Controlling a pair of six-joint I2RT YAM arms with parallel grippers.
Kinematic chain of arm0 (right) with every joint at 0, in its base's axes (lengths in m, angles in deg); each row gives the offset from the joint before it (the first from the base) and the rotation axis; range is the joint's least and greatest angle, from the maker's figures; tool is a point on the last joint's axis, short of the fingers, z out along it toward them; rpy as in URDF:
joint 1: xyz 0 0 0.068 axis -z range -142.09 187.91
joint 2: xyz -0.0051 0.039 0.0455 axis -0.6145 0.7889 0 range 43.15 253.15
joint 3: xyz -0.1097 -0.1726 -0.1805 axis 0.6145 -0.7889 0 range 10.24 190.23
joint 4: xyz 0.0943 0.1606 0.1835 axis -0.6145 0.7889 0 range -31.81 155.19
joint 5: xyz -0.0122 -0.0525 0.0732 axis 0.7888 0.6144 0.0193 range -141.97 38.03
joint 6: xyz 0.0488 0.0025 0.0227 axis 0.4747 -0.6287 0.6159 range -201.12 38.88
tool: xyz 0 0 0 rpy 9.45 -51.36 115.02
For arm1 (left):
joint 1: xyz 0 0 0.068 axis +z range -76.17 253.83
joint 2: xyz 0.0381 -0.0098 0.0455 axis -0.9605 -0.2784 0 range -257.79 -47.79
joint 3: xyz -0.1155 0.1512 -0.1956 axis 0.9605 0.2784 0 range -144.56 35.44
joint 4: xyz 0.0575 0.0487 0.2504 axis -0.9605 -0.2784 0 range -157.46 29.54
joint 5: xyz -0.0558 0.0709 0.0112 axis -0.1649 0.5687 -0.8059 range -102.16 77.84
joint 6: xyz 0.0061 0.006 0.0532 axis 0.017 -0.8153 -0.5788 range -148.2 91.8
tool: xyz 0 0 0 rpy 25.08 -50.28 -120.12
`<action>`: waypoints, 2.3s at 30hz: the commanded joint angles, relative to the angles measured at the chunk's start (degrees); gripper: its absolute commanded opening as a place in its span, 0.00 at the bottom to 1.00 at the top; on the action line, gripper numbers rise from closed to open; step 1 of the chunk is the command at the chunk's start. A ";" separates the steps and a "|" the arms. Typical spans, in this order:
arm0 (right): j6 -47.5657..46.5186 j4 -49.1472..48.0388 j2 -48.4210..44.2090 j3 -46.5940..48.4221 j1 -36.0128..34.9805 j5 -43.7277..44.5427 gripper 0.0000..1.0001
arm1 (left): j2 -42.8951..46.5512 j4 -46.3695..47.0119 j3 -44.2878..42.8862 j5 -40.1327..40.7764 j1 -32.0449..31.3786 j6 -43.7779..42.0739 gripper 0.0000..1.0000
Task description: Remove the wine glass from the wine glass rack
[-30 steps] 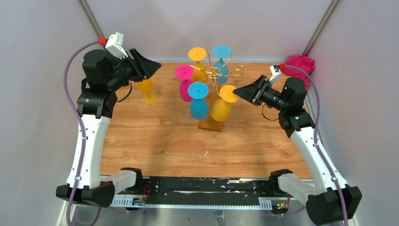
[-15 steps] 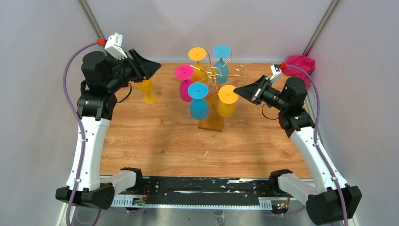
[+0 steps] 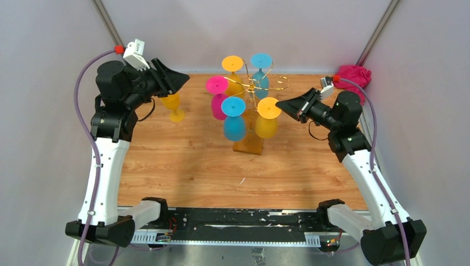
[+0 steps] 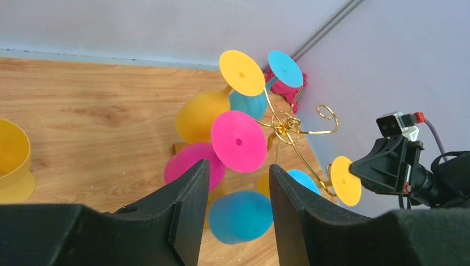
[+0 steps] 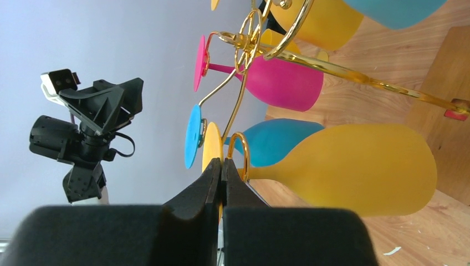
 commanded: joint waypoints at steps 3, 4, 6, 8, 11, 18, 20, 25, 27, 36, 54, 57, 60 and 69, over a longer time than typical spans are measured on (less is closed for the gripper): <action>2.64 0.67 -3.43 1.44 -0.66 0.35 0.00 | 1.16 0.17 1.14 -0.80 -0.08 -0.44 0.48; 2.44 1.04 -3.49 1.57 -0.67 -0.08 0.00 | 1.16 0.36 1.42 -0.85 -0.08 -0.46 0.48; 2.81 0.95 -3.32 1.61 -0.78 -1.25 0.00 | 1.21 0.85 1.82 -0.94 -0.08 -0.03 0.48; 2.68 0.75 -3.18 1.65 -1.03 -1.54 0.00 | 1.23 1.02 2.20 -0.89 -0.08 0.11 0.48; 1.84 0.97 -2.41 2.05 -1.74 -1.47 0.00 | 1.24 1.01 2.25 -0.94 -0.08 0.12 0.47; 1.10 -1.27 1.46 3.39 -5.90 -0.61 0.00 | 1.37 0.70 2.41 -0.73 -0.08 -0.39 0.47; 0.72 -1.50 2.47 4.00 -6.67 0.05 0.00 | 1.41 0.60 2.52 -0.73 -0.08 -0.50 0.47; -0.73 -2.82 4.47 5.76 -6.73 2.46 0.00 | 1.52 0.78 3.14 -0.86 -0.08 -0.55 0.47; -2.41 -1.50 5.39 7.54 -6.73 3.49 0.00 | 1.38 0.70 3.27 -0.86 -0.08 -0.65 0.47; -7.28 1.83 6.07 10.64 -6.48 8.87 0.00 | 1.40 0.35 3.55 -0.88 -0.13 -1.21 0.46; -12.56 12.45 -3.90 9.01 -1.16 12.97 0.00 | 0.75 1.14 4.31 -0.75 -0.10 -0.79 0.46; -12.67 16.03 -7.37 9.34 -1.12 12.47 0.00 | 0.89 2.05 5.20 -1.28 -0.08 -0.28 0.47; -14.90 21.75 -11.91 11.89 -1.12 13.94 0.00 | 0.92 3.58 5.94 -2.24 -0.13 0.33 0.49; -15.98 17.78 -14.19 27.02 -1.12 8.50 0.00 | 2.21 9.00 8.28 -3.00 -3.49 0.07 0.53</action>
